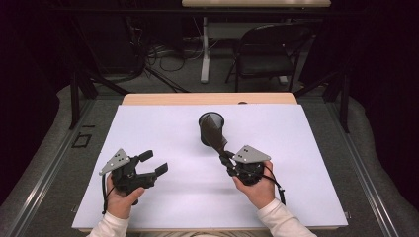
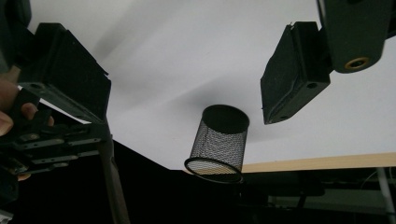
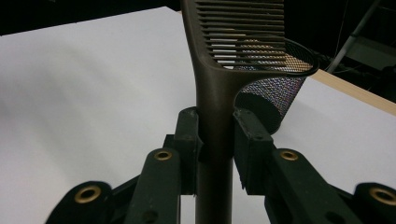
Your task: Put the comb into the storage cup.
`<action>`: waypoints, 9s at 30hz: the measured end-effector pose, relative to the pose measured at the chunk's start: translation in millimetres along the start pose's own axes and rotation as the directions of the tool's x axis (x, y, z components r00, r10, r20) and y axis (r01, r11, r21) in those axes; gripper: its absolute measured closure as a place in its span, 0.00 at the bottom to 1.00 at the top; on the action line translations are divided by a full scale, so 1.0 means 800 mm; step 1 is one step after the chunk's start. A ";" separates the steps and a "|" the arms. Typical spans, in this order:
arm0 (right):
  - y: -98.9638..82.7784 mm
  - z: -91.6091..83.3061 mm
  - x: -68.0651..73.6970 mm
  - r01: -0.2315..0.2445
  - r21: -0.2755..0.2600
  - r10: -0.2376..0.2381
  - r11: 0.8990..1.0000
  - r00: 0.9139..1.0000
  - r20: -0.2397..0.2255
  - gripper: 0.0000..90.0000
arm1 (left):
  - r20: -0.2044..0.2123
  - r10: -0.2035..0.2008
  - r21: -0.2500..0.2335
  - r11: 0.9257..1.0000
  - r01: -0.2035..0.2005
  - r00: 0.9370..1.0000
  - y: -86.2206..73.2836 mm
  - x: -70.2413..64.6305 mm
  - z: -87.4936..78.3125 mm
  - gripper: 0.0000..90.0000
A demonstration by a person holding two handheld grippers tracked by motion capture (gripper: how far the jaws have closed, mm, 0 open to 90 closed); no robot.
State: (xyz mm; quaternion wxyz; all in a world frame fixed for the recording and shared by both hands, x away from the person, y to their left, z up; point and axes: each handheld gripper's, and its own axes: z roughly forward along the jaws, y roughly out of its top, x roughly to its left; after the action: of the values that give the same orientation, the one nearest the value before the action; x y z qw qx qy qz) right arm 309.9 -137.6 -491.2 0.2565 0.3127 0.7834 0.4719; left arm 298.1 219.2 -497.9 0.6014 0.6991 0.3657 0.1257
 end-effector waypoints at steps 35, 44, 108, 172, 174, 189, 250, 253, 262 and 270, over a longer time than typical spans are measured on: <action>0.002 -0.005 -0.002 -0.007 -0.040 0.008 0.999 0.999 0.032 0.81 | 0.059 -0.078 0.069 0.995 0.073 0.995 0.090 -0.049 0.077 0.40; 0.001 -0.005 0.000 -0.005 -0.042 0.006 0.999 0.999 0.031 0.81 | 0.072 -0.110 0.084 0.991 0.104 0.991 0.092 -0.057 0.088 0.45; -0.012 0.008 0.040 0.066 -0.052 -0.066 0.996 0.998 -0.002 0.81 | 0.108 -0.270 0.008 0.963 0.271 0.957 0.074 -0.052 0.088 0.81; -0.014 0.012 0.043 0.058 -0.055 -0.059 0.997 0.998 -0.015 0.80 | 0.140 -0.381 0.005 0.923 0.384 0.914 0.069 -0.047 0.087 0.94; -0.014 0.012 0.043 0.060 -0.056 -0.061 0.997 0.998 -0.015 0.80 | 0.141 -0.385 0.006 0.922 0.388 0.912 0.069 -0.047 0.087 0.94; -0.015 0.014 0.043 0.059 -0.052 -0.060 0.997 0.998 -0.018 0.75 | 0.144 -0.393 0.005 0.918 0.397 0.908 0.067 -0.043 0.088 0.94; -0.014 0.022 0.030 0.128 -0.026 -0.128 0.991 0.992 0.012 0.43 | -0.005 -0.341 -0.108 0.935 0.338 0.940 0.072 -0.004 0.064 0.94; -0.014 0.022 0.028 0.114 -0.026 -0.114 0.993 0.993 0.004 0.39 | -0.006 -0.339 -0.111 0.935 0.337 0.941 0.073 -0.004 0.063 0.94; -0.011 0.016 0.019 0.041 -0.024 -0.041 0.999 0.999 -0.028 0.38 | -0.009 -0.341 -0.115 0.934 0.338 0.940 0.075 -0.002 0.060 0.94; -0.010 0.010 0.004 -0.022 -0.026 0.021 0.999 0.999 -0.041 0.31 | -0.009 -0.335 -0.114 0.936 0.332 0.942 0.078 -0.002 0.059 0.94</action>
State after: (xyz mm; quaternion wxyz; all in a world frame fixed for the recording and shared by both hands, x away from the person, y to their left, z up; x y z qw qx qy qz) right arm 311.5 -133.5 -501.9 0.2398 0.3079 0.7787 0.4913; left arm 348.5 182.0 -450.7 0.6464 0.5908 0.4800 0.0520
